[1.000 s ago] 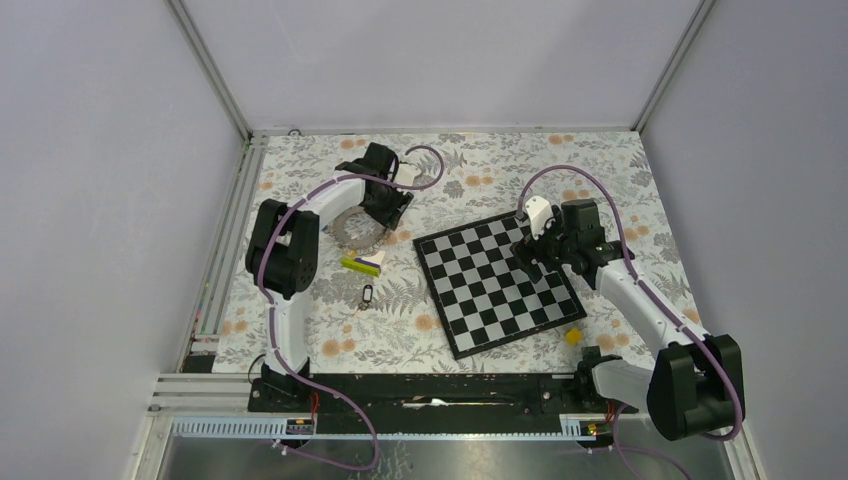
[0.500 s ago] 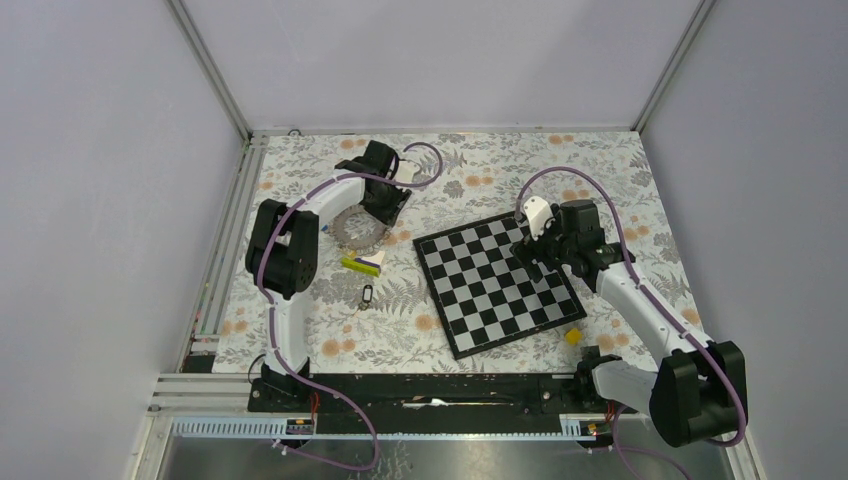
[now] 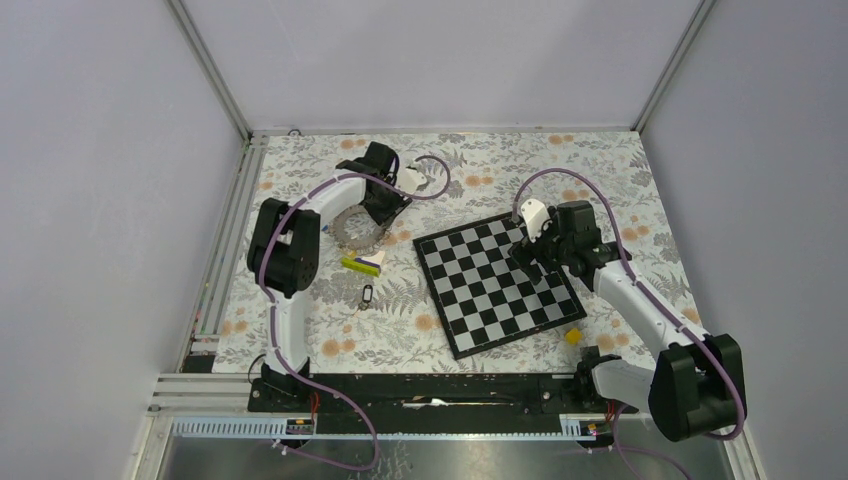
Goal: Put the keys on the keyring
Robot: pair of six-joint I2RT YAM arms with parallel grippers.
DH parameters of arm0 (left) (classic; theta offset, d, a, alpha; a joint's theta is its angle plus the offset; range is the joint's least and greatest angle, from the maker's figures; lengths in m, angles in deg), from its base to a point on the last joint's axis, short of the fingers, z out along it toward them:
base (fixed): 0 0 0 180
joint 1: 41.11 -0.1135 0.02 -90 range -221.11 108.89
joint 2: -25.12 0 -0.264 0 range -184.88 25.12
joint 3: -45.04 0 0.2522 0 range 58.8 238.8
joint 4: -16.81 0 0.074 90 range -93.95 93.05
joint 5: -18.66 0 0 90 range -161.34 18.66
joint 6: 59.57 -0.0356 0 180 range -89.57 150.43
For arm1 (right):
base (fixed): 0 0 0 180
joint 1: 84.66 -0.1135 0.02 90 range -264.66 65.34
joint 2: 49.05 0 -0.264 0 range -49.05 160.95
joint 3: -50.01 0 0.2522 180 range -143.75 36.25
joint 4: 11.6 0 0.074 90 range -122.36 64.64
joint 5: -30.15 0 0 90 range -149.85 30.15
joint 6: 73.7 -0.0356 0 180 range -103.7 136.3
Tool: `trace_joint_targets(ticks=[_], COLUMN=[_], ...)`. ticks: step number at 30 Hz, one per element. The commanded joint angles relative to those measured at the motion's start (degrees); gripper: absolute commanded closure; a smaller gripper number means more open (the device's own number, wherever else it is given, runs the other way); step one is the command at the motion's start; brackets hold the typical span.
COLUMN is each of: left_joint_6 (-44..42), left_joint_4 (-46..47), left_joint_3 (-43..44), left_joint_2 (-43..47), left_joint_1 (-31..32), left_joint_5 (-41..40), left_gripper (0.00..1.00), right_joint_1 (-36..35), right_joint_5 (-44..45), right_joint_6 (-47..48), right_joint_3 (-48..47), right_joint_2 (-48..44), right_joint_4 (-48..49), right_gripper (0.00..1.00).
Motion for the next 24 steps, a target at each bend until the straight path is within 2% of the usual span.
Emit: trace_joint_targets(ticks=[1, 5, 9, 17, 24], left_joint_6=[-7.00, -8.13, -7.81, -6.68, -6.10], left_joint_4=[-1.90, -2.21, -2.23, -2.23, -2.23], left_joint_3=[3.59, 3.18, 3.57, 4.17, 3.37], left_joint_2=[-2.77, -3.70, -4.93, -3.14, -1.22], left_joint_1=[-0.38, -0.47, -0.47, -0.47, -0.47], left_joint_5=[3.48, 5.90, 6.46, 6.16, 6.69], left_gripper=[0.71, 0.74, 0.85, 0.99, 1.00], right_joint_1=[-0.53, -0.55, -0.50, -0.50, -0.55], right_joint_5=[0.34, 0.22, -0.51, -0.39, -0.37], right_joint_6=[0.33, 0.09, -0.18, -0.18, -0.36], right_joint_3=[0.23, 0.06, 0.05, 0.05, 0.05], right_joint_2=[1.74, 3.24, 3.77, 3.02, 2.22], right_joint_4=[1.57, 1.46, 1.39, 1.42, 1.39], right_gripper=[0.01, 0.01, 0.01, 0.01, 0.01])
